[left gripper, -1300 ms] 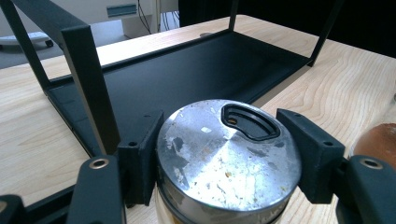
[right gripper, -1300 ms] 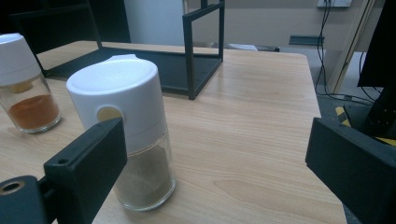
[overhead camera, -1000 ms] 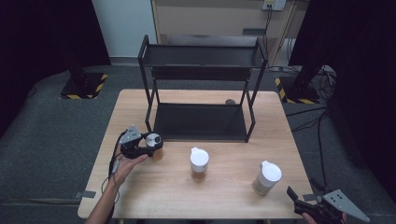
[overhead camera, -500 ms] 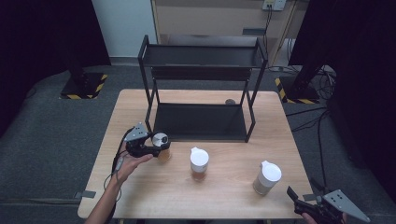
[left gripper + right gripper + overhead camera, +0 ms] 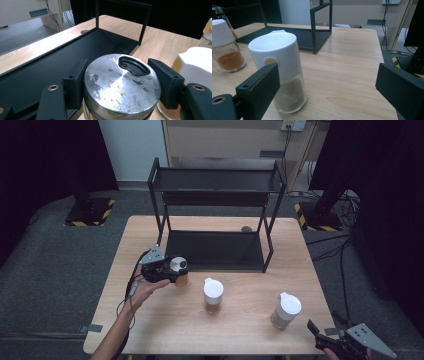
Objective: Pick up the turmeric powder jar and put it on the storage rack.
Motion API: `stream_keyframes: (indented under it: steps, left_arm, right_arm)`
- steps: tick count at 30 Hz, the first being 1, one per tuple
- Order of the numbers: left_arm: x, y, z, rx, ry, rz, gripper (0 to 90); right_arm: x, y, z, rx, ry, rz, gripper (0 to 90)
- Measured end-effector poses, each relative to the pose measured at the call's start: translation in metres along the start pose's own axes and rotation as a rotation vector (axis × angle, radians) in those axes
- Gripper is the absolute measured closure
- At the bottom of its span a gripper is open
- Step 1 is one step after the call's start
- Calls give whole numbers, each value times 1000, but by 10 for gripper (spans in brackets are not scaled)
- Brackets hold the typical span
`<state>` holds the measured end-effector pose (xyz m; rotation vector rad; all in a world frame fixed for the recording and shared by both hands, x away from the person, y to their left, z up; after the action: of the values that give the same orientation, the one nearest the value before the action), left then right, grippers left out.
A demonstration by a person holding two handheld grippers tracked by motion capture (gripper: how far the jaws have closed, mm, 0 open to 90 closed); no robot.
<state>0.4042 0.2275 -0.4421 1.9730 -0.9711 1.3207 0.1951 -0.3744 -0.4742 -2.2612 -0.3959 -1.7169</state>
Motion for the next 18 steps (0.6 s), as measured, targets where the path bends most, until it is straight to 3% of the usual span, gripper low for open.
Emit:
stream_keyframes:
  steps: [18]
  left_arm:
    - [30,-11,21,22,11,-5,343]
  right_arm:
    - [0,0,0,3,2,1,60]
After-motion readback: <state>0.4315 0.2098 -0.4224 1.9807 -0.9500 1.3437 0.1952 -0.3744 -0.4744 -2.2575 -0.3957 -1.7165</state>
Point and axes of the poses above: each handheld gripper's, and its own axes: z roughly forward along the jaws, x roughly out of its top, y roughly to its right, the point moved 10 cm from there along z, roughly forward along the jaws
